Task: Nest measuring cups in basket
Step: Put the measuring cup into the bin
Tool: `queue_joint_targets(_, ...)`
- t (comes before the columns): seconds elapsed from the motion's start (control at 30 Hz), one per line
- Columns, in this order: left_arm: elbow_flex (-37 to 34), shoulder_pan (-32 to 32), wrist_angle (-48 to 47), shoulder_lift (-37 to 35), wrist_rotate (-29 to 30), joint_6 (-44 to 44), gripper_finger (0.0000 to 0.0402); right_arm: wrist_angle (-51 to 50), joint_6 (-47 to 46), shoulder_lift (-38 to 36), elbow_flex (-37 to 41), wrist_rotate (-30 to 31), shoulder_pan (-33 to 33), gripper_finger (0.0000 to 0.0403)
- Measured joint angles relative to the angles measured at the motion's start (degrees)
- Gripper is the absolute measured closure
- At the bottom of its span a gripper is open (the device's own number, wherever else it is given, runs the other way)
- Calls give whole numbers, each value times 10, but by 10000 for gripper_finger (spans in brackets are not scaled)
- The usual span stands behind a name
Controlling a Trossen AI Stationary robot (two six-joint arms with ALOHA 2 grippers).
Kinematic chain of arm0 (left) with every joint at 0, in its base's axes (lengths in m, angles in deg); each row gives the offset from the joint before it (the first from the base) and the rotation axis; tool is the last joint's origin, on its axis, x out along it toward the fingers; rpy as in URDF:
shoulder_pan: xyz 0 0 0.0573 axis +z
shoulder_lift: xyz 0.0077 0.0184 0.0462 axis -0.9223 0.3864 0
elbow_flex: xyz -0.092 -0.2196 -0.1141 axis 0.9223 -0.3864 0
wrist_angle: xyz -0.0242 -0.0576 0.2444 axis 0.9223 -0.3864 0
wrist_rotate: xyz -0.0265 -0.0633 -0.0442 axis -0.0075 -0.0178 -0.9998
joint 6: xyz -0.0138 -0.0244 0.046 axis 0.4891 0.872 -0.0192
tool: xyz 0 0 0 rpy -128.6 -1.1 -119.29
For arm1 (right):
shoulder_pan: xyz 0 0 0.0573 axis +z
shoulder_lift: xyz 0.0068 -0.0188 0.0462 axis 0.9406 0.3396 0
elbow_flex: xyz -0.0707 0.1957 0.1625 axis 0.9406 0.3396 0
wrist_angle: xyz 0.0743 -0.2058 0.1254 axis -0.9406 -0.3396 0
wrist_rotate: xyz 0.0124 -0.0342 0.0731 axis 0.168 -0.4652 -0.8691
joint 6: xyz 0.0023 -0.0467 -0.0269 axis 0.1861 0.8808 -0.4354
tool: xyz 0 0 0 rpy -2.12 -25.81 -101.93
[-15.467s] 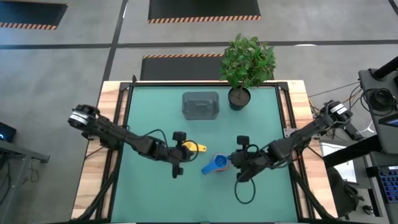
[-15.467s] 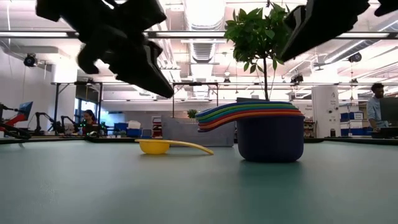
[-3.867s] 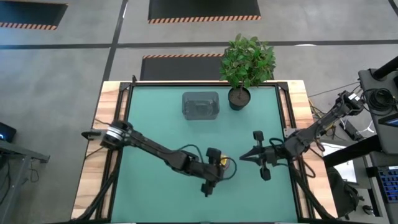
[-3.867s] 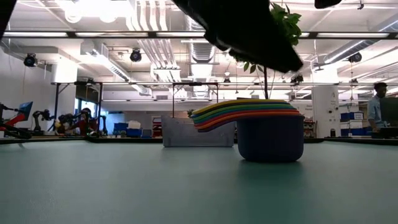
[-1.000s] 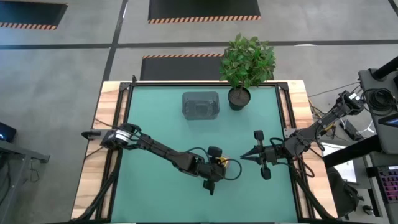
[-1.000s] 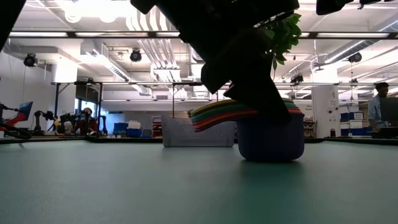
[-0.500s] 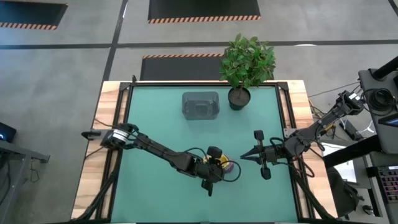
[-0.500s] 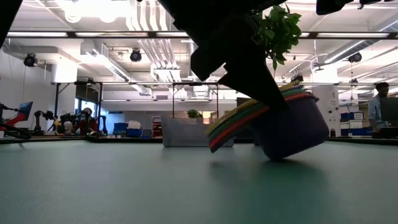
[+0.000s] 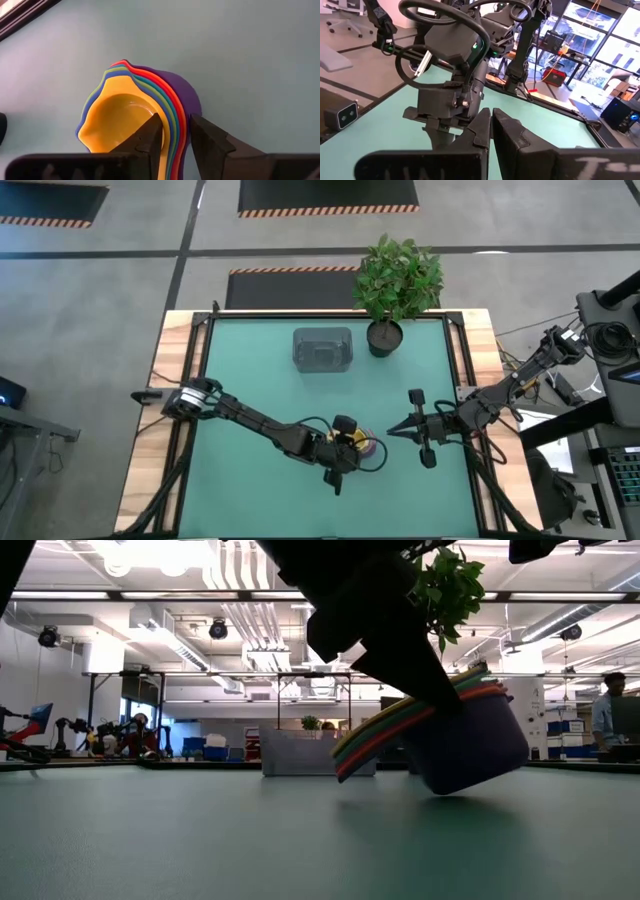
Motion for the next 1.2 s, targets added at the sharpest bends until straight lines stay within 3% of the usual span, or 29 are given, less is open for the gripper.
queue_joint_targets(0.37,1,2,15,15,-21,18,315,-1,0,0,0,0,0,394)
queue_joint_targets(0.83,1,6,46,16,-24,18,230,-2,0,0,0,0,0,394)
queue_joint_targets(1.2,1,18,81,37,-51,20,239,-3,2,-1,0,0,0,394)
